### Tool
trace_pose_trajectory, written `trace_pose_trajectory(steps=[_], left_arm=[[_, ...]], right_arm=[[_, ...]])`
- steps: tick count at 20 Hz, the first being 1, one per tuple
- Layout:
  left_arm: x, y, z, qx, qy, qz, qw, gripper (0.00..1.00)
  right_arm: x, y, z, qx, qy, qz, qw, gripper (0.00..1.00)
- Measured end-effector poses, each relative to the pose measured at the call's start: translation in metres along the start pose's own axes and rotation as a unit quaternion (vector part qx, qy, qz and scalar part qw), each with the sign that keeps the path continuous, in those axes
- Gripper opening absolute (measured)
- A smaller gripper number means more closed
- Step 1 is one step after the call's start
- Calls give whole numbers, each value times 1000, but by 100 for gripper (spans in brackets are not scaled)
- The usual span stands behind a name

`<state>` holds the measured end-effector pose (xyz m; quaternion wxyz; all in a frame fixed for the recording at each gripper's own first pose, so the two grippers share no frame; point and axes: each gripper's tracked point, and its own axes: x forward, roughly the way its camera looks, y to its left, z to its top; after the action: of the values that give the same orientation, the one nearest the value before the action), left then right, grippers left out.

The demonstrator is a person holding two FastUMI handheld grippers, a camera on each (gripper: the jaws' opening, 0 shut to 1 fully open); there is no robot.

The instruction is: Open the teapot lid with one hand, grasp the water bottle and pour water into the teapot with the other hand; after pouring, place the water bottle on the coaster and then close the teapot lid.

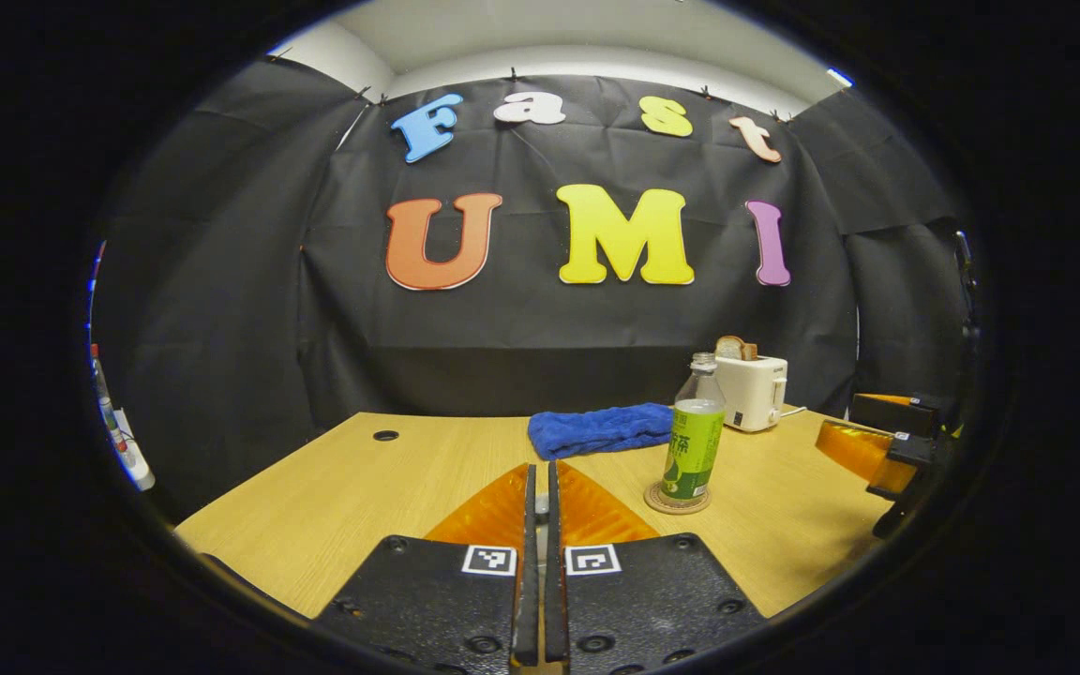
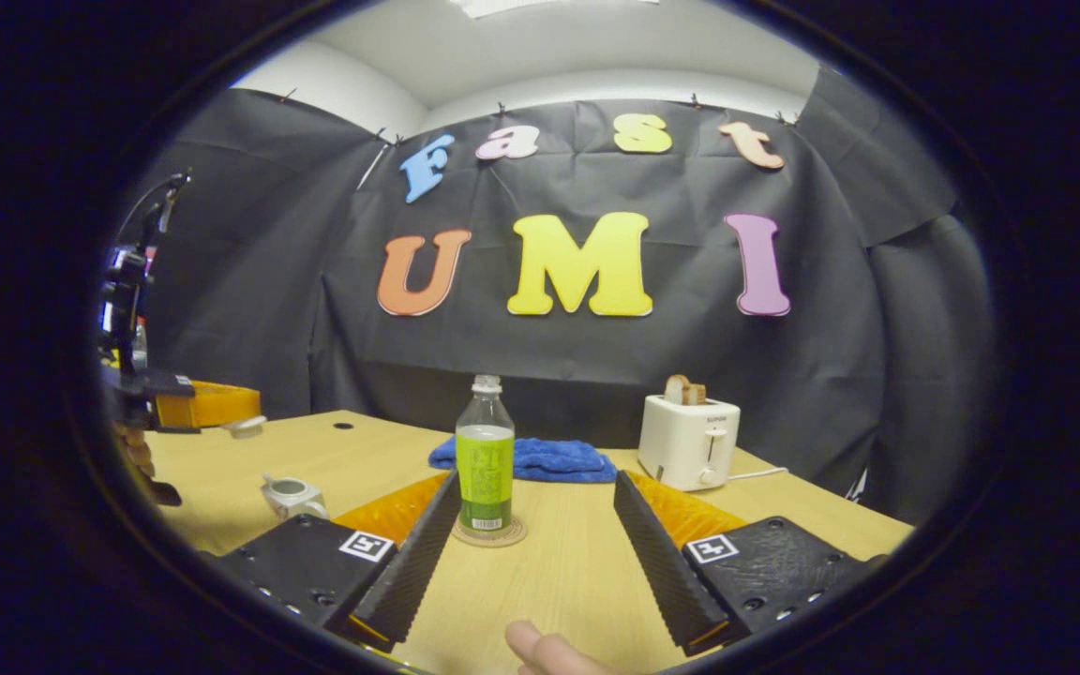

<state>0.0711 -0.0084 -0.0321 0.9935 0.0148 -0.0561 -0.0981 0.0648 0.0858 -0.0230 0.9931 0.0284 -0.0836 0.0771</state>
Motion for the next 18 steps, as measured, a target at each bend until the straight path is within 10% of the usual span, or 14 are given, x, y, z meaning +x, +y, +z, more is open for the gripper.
trace_pose_trajectory(steps=[18], left_arm=[[32, -7, -58, 15, 35, 1, 999, 8]], right_arm=[[-40, -45, -16, 56, 4, -13, 998, 96]])
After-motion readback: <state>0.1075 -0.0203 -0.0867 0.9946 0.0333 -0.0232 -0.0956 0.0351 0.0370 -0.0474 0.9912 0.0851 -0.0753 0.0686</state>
